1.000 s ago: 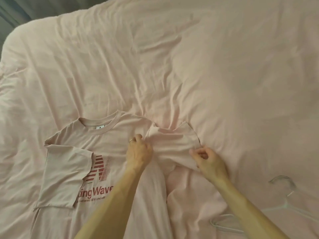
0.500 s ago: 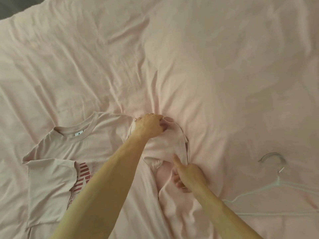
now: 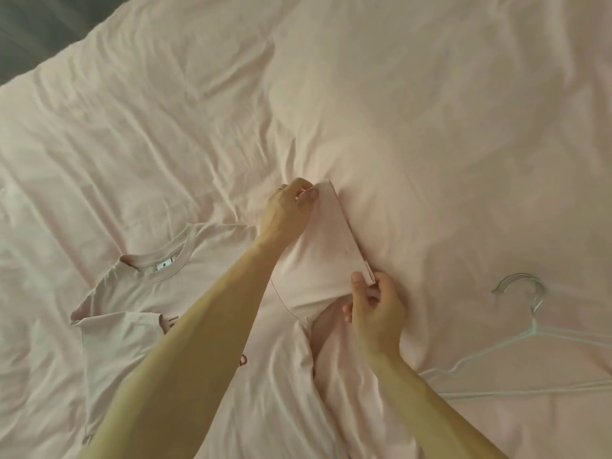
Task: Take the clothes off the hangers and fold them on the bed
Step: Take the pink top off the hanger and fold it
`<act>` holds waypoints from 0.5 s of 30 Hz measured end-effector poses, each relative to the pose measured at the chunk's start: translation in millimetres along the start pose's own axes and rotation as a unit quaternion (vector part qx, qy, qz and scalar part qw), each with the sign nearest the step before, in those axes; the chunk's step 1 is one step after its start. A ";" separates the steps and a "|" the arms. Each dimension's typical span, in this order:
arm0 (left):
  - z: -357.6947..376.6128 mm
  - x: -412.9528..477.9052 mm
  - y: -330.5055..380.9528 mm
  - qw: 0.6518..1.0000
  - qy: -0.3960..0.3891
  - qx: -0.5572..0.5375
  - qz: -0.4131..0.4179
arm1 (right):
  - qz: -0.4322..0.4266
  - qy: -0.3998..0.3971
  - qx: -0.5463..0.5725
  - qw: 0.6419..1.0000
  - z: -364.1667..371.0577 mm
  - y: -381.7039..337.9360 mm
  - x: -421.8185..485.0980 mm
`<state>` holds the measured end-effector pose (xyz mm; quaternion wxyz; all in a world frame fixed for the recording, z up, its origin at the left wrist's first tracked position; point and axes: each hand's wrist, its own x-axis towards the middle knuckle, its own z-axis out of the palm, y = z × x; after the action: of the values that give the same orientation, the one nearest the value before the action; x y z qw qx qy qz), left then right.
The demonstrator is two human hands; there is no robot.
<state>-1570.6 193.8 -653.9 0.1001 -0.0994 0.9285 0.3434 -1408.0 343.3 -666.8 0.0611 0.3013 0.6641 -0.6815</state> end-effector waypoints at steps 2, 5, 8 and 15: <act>3.1 -0.2 -2.4 0.999 0.012 -0.016 -0.026 | 0.006 0.017 -0.044 0.999 -10.3 4.7 -1.8; 8.2 -5.4 -5.3 0.999 0.001 0.007 -0.037 | 0.039 0.041 -0.104 0.993 -18.7 19.8 -0.1; 9.7 -9.7 -6.7 0.999 0.010 0.003 -0.033 | 0.058 0.027 -0.086 0.994 -19.7 23.9 -0.6; 2.9 -8.1 -2.5 0.997 0.020 -0.060 -0.052 | 0.117 -0.041 0.021 0.992 -11.7 8.6 3.6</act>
<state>-1561.8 194.8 -655.5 0.0935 -0.1603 0.9014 0.3911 -1402.9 354.6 -675.4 0.1612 0.3503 0.6069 -0.6950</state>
